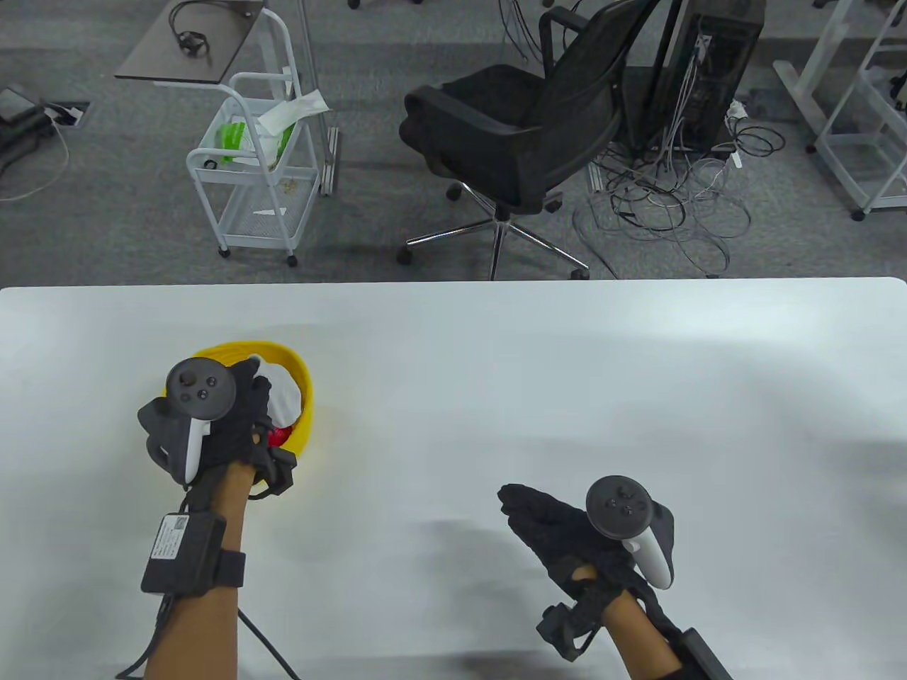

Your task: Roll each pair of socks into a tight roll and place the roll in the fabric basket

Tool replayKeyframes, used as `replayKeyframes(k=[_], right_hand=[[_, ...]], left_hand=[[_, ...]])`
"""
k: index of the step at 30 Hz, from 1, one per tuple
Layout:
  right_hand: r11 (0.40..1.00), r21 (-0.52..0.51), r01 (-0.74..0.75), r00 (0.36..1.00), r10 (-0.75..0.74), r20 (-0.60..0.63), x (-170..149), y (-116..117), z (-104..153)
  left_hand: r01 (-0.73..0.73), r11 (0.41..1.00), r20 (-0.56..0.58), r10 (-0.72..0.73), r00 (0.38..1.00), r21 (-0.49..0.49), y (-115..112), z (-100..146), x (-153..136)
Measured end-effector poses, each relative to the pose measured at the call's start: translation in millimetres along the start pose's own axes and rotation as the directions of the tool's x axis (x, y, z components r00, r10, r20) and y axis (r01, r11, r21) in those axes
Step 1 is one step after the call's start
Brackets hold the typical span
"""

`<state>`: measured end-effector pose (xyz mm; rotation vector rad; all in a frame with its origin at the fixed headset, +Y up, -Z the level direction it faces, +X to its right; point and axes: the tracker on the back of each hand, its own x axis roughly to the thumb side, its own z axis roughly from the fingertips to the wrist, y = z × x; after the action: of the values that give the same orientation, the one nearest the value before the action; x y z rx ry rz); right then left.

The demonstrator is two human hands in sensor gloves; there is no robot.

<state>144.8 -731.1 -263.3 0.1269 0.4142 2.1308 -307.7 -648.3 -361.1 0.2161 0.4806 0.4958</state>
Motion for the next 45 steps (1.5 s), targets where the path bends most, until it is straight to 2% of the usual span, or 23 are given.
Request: replayKeyframes(k=[5, 11, 13, 18, 22, 26, 29, 32, 35, 39, 45], right_hand=[[1.000, -0.007, -0.017, 1.000, 0.016, -0.013, -3, 0, -1], [0.999, -0.008, -0.032, 0.999, 0.032, -0.026, -3, 1, -1], [0.999, -0.012, -0.041, 0.999, 0.041, -0.027, -3, 0, -1], [0.998, -0.031, -0.054, 0.998, 0.053, -0.032, -5, -2, -2], [0.996, -0.053, -0.074, 0.997, 0.072, -0.037, -6, -4, -1], [0.994, -0.079, -0.079, 0.997, 0.077, -0.032, -7, -8, 0], [0.991, -0.093, -0.098, 0.995, 0.096, -0.027, -7, -10, 0], [0.990, -0.092, -0.108, 0.994, 0.107, -0.014, -7, -12, 1], [0.993, -0.078, -0.092, 0.996, 0.093, 0.010, -7, -11, 4], [0.994, -0.045, -0.105, 0.994, 0.106, 0.031, -7, -9, 6], [0.990, -0.040, -0.137, 0.990, 0.138, 0.027, -9, -11, 7]], left_hand=[[0.079, 0.995, -0.059, -0.083, 0.995, -0.062, -16, -9, -11], [0.130, 0.980, -0.053, -0.139, 0.989, -0.149, -30, -11, -13], [0.102, 0.979, -0.053, -0.113, 0.992, -0.178, -31, -12, -16], [0.026, 0.987, -0.055, -0.035, 0.998, -0.156, -21, -8, -22], [-0.047, 0.987, -0.012, 0.046, 0.999, -0.153, -9, 2, -25], [-0.160, 0.965, 0.082, 0.180, 0.980, -0.207, 2, 25, -19], [-0.207, 0.942, 0.179, 0.259, 0.949, -0.265, 5, 50, -9], [-0.224, 0.929, 0.229, 0.297, 0.927, -0.296, 5, 75, 0], [-0.202, 0.946, 0.301, 0.276, 0.913, -0.255, 4, 104, 12], [-0.167, 0.934, 0.408, 0.292, 0.865, -0.315, -4, 145, 30], [-0.091, 0.914, 0.470, 0.286, 0.835, -0.395, -27, 178, 49]])
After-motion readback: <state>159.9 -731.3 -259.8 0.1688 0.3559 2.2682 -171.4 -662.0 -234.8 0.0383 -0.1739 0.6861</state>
